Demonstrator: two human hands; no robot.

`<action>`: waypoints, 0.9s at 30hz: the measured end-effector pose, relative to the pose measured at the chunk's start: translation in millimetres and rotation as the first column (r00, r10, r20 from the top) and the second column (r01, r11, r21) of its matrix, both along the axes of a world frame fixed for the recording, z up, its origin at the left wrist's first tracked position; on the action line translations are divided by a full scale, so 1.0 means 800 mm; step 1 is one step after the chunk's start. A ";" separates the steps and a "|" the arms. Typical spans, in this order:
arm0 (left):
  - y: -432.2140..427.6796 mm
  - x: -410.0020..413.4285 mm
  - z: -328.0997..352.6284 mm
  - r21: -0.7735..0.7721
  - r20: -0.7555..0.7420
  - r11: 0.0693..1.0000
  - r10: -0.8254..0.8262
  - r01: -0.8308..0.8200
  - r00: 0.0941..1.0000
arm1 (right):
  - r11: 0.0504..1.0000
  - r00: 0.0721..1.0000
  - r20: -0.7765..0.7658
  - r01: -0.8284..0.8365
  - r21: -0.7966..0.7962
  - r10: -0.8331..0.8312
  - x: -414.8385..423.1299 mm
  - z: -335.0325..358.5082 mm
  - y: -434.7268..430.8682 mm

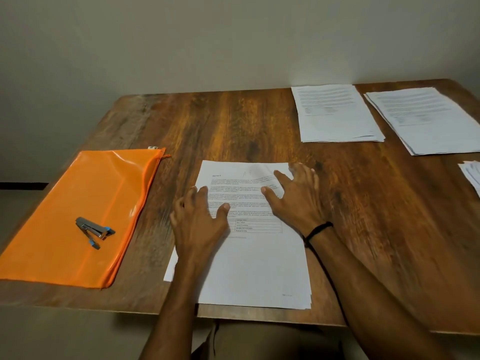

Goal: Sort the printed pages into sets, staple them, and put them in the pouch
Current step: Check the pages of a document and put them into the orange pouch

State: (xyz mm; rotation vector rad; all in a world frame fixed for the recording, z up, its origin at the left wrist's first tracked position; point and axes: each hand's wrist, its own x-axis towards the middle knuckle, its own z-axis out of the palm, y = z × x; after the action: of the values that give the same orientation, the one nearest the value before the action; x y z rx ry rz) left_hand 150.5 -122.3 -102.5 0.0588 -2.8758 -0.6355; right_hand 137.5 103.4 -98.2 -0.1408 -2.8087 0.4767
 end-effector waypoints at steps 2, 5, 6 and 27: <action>-0.001 0.000 0.001 -0.001 -0.006 1.000 -0.005 0.005 1.000 | 0.999 1.000 0.000 -0.022 -0.047 0.022 0.003 0.004 -0.001; -0.002 0.000 0.001 0.003 -0.003 1.000 -0.002 0.002 1.000 | 0.929 0.994 -0.026 -0.112 -0.353 0.110 0.009 0.015 -0.005; -0.002 0.001 0.001 0.005 0.002 1.000 -0.007 0.007 1.000 | 0.841 0.991 -0.029 -0.129 -0.526 0.134 0.012 0.021 -0.008; -0.004 0.029 0.039 0.951 -0.086 0.274 -0.209 0.142 0.974 | 0.803 0.933 0.089 -0.250 -0.541 0.350 0.053 0.010 -0.109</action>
State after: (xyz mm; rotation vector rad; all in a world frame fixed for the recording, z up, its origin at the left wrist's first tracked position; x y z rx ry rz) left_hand 173.6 -125.8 -71.4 -0.0845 -2.0302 -2.3558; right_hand 180.3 15.9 -90.3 0.1688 -2.8059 1.3719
